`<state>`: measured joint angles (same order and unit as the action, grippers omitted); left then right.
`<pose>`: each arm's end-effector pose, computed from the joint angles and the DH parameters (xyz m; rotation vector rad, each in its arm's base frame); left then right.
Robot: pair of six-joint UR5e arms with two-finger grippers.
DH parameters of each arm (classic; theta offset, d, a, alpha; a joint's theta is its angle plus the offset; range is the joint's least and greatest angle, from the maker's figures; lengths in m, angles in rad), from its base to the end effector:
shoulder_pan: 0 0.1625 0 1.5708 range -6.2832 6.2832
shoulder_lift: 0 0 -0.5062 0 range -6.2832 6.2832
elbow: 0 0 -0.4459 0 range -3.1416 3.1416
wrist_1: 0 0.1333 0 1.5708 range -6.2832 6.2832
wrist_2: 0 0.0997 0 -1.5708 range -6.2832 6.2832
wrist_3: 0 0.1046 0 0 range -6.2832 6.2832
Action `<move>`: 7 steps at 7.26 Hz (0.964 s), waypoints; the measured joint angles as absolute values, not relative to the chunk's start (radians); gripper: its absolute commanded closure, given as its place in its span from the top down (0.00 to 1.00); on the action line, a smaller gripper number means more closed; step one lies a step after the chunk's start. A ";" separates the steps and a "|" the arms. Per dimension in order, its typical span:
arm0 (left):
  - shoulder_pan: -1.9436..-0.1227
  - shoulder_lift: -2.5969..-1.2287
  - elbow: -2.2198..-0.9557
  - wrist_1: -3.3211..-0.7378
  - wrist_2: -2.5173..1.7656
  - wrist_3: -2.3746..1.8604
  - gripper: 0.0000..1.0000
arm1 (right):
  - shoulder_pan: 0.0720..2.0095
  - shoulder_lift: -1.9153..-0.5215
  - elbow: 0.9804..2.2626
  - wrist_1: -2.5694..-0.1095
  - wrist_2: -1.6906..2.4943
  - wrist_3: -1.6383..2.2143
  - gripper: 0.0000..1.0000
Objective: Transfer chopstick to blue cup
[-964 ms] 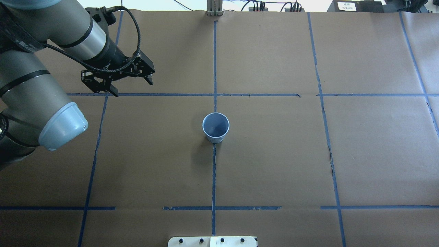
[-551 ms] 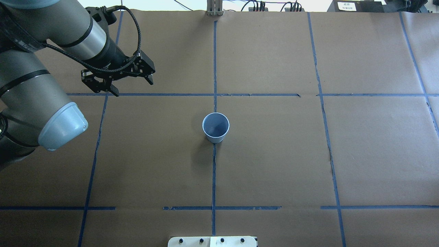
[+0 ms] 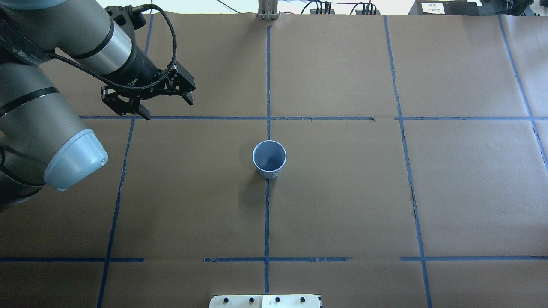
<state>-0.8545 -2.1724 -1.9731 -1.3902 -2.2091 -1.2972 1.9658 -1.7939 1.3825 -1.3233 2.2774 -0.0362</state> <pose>0.3768 -0.5409 0.1877 -0.0834 0.9931 -0.2697 0.2074 -0.3275 0.9292 -0.0026 -0.7273 0.4009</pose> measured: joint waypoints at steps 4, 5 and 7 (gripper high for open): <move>-0.854 -2.169 -1.986 -1.390 -2.209 -1.300 1.00 | 1.969 -1.768 1.307 -1.272 2.280 -0.022 0.03; -0.853 -2.169 -1.986 -1.390 -2.208 -1.301 1.00 | 1.971 -1.767 1.307 -1.270 2.281 -0.022 0.00; -0.853 -2.171 -1.986 -1.390 -2.208 -1.303 1.00 | 1.982 -1.760 1.316 -1.269 2.283 -0.020 0.00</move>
